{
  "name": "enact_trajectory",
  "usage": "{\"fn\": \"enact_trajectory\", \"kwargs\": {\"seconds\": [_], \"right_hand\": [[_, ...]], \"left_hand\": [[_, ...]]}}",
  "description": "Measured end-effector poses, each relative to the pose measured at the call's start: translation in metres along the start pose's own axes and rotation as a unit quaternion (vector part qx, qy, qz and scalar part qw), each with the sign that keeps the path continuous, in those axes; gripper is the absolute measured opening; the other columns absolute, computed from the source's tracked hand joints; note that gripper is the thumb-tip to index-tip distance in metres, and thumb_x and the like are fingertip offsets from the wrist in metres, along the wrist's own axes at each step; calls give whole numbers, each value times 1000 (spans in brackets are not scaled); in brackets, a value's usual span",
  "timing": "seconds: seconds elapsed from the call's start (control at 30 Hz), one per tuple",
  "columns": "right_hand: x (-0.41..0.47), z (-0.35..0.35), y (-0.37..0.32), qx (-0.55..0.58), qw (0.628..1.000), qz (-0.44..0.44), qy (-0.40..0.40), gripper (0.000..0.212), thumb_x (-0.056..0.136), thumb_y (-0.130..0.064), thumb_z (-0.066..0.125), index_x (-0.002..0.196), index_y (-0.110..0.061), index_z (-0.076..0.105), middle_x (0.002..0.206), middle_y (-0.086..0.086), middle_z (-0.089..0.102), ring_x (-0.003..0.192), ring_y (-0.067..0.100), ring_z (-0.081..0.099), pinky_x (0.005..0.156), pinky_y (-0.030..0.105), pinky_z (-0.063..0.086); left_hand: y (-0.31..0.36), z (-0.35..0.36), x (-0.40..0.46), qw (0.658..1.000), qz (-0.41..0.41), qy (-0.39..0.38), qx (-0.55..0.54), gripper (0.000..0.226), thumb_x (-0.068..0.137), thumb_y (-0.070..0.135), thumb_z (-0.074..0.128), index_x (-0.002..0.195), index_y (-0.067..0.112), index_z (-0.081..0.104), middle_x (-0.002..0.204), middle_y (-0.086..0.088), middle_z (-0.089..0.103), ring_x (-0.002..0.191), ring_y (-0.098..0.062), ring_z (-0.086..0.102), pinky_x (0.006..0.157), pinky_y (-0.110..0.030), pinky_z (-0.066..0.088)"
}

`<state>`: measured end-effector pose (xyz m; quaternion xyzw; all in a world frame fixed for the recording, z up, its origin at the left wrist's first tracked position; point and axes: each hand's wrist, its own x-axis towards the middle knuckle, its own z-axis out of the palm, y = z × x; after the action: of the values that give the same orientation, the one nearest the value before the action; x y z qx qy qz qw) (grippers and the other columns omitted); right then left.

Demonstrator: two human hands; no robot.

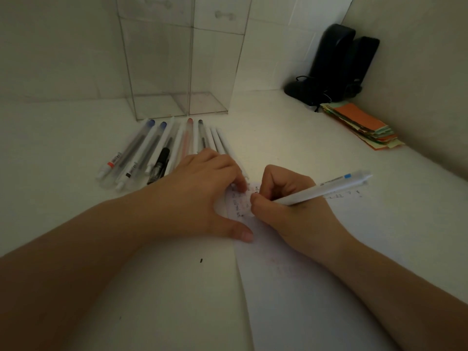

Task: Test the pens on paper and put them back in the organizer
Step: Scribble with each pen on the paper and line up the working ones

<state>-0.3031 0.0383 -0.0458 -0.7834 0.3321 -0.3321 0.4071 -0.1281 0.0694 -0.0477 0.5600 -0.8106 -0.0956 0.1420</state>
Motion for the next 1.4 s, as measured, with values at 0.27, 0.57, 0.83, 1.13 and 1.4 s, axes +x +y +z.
{"fn": "enact_trajectory", "kwargs": {"seconds": [0.27,0.57,0.83,1.13,1.4], "right_hand": [[-4,-22,-7,93,990,-36,100,10,82,-19,60,81,-10,60,67,10,67,48,5,57,44,11,41],[-1,-10,8,-95,995,-4,36,27,89,-3,49,94,-23,31,73,-15,44,63,-7,54,58,14,43],[-2,-10,-1,-126,992,9,21,39,85,0,51,86,-34,31,74,-11,47,64,6,51,59,20,44],[-6,-6,-1,-31,998,-53,-15,35,88,0,41,90,-35,44,68,-15,50,63,5,51,60,15,44],[-1,-11,-10,99,995,17,7,30,91,-4,49,105,-26,63,92,-1,72,89,6,65,75,8,47]], "left_hand": [[-1,-3,-1,1000,-4,-6,-6,72,49,85,38,108,44,41,112,25,36,109,5,24,99,-21,24],[34,-7,-8,988,96,17,-118,50,68,66,50,113,51,36,109,25,44,98,5,41,87,-15,35],[34,-10,-9,967,80,-10,-241,55,59,56,70,109,52,48,113,26,54,109,2,50,92,-14,37],[33,-3,-5,961,68,27,-267,39,51,49,75,86,42,59,97,14,61,95,-6,57,82,-18,43],[18,3,3,990,39,71,-115,60,53,72,52,108,51,38,91,33,46,95,3,42,80,-13,35]]}}
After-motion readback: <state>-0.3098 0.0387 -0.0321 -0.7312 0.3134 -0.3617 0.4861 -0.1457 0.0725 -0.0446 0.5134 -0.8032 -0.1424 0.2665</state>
